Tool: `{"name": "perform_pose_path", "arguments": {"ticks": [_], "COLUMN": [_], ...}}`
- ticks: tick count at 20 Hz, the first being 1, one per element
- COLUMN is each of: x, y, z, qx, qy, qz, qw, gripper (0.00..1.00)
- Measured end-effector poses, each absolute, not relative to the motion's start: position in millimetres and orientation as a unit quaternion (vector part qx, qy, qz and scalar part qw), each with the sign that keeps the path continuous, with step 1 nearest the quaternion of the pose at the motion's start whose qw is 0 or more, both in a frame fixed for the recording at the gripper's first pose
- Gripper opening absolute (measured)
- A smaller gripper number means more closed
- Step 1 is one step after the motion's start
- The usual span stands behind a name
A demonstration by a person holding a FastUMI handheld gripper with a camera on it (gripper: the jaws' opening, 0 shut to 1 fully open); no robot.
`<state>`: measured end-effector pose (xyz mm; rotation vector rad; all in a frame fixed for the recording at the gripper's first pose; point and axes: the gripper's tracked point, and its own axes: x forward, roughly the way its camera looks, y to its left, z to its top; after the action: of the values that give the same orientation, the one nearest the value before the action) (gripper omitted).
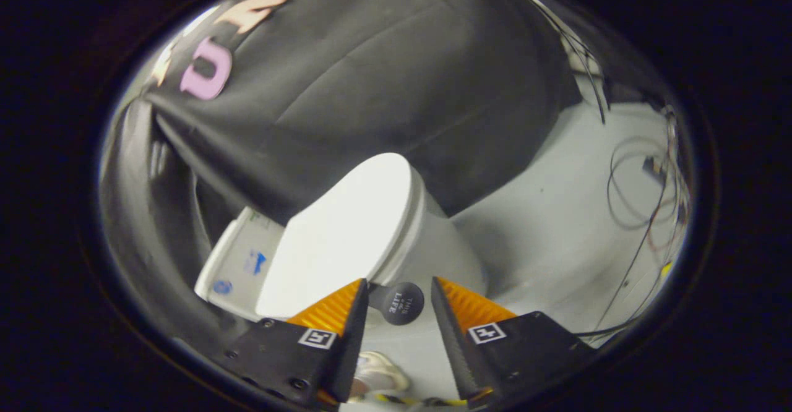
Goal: Open the toilet lid.
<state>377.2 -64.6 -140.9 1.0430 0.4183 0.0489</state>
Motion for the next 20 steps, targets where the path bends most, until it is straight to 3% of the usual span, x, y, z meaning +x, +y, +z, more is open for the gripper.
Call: {"name": "perform_pose_path", "arguments": {"ticks": [3, 5, 9, 20], "x": [383, 381, 372, 372], "y": [-63, -66, -72, -67], "z": [-150, -150, -147, -123], "qx": [0.566, 0.593, 0.631, 0.516], "qy": [0.196, 0.19, 0.181, 0.191], "qz": [0.025, 0.023, 0.042, 0.017], "qw": [0.801, 0.782, 0.753, 0.835], "gripper": [0.37, 0.15, 0.0, 0.0]}}
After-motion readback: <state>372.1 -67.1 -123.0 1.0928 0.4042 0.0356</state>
